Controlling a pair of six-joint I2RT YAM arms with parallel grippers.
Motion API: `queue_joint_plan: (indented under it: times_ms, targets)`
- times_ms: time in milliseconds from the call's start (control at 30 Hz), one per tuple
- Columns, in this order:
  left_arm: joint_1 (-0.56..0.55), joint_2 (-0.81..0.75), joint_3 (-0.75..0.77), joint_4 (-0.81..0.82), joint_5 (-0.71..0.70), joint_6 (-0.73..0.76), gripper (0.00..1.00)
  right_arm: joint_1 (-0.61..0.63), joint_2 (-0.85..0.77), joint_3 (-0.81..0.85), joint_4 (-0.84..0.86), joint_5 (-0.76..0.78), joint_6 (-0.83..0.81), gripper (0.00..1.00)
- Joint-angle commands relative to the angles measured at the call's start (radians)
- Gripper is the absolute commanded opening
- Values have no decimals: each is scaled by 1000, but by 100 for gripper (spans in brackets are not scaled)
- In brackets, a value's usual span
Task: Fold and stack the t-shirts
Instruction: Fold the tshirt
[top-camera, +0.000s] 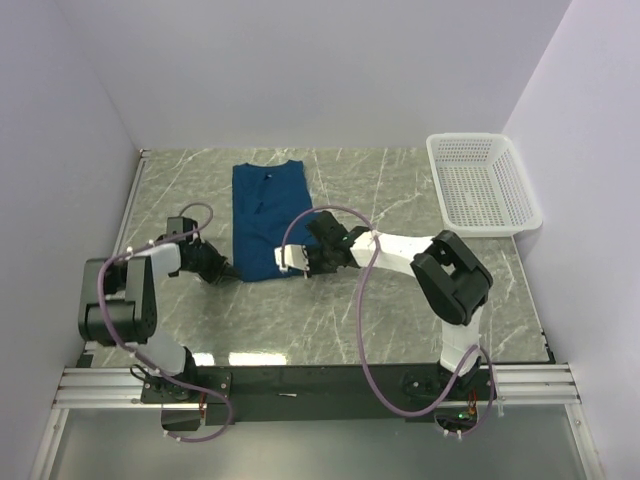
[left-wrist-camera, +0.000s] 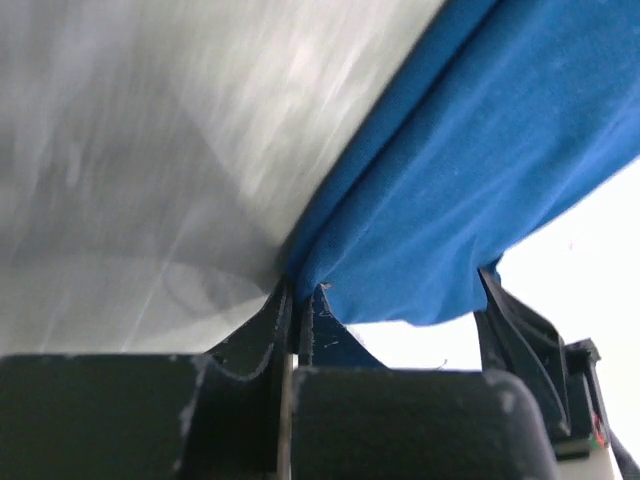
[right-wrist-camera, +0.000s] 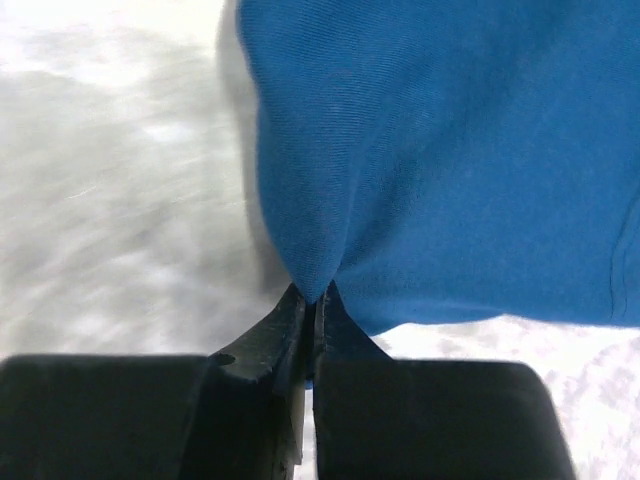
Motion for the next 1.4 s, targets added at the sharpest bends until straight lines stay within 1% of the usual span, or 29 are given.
queue_joint_plan:
  times_ms: [0, 67, 100, 167, 200, 233, 267, 300, 333, 400, 433, 500, 533, 600, 633, 667, 700, 733, 767, 833, 867, 933, 967, 1000, 1067, 1133, 1200, 1233, 1367]
  targets:
    - [-8, -140, -90, -62, 70, 37, 1, 10, -114, -30, -232, -170, -119, 0]
    - [-11, -206, -178, -106, 97, 24, 0, 20, -175, -60, -305, -242, -163, 0]
    - [-9, -275, -211, -125, 115, 17, 0, 21, -198, -77, -357, -266, -179, 0]
    - [-14, -347, -287, -178, 161, 6, 0, 32, -261, -128, -414, -308, -191, 0]
    - [-15, -434, -306, -244, 167, 4, 0, 38, -282, -143, -431, -348, -188, 0]
    - [-17, -484, -335, -273, 173, -5, 0, 44, -322, -160, -442, -362, -183, 0]
    - [-14, -533, -344, -299, 176, -12, 0, 50, -344, -188, -450, -375, -176, 0]
    - [-15, -615, -352, -336, 186, -20, 0, 52, -362, -199, -442, -385, -162, 0]
    - [-14, -648, -358, -340, 190, -32, 0, 50, -393, -205, -427, -376, -125, 0]
    - [-14, -671, -340, -338, 204, -46, 0, 43, -401, -190, -373, -341, -85, 0]
    - [-11, -659, -311, -300, 203, -52, 0, 34, -389, -173, -353, -302, -38, 0]
    - [0, -590, -273, -246, 199, -66, 0, 5, -358, -85, -303, -262, 14, 0]
    - [3, -560, -227, -167, 201, -84, 0, -8, -311, -5, -295, -227, 68, 0]
    - [12, -453, -164, -94, 193, -103, 0, -35, -258, 79, -257, -183, 120, 0]
    - [14, -410, -86, -35, 196, -120, 0, -64, -202, 118, -247, -144, 161, 0]
    - [15, -329, -46, -5, 199, -130, 0, -78, -171, 201, -234, -127, 180, 0]
    - [15, -290, 0, 9, 184, -140, 0, -92, -139, 241, -227, -112, 198, 0]
    - [19, -252, 87, 25, 183, -150, 0, -115, -82, 316, -223, -95, 235, 0]
    - [19, -178, 135, 44, 175, -151, 0, -123, -53, 350, -212, -66, 251, 0]
    - [20, -107, 268, 47, 151, -141, 0, -137, 19, 413, -197, -35, 287, 0]
    - [25, -40, 306, 55, 146, -140, 0, -141, 41, 462, -171, 4, 300, 0]
    - [29, 29, 391, 87, 158, -135, 0, -143, 103, 528, -151, 38, 330, 0]
    - [31, 98, 418, 93, 158, -134, 0, -147, 122, 544, -110, 64, 347, 0]
    - [31, 132, 444, 102, 163, -135, 0, -149, 141, 557, -90, 109, 364, 0]
    - [34, 221, 494, 130, 192, -143, 0, -152, 187, 588, -33, 147, 389, 0]
    - [32, 266, 543, 150, 190, -147, 0, -154, 219, 594, 21, 201, 416, 0]
    - [32, 322, 571, 156, 190, -157, 0, -155, 234, 594, 78, 213, 424, 0]
    - [34, 341, 599, 165, 195, -161, 0, -155, 249, 594, 96, 254, 439, 0]
    - [37, 414, 663, 151, 176, -161, 0, -155, 291, 637, 119, 299, 458, 0]
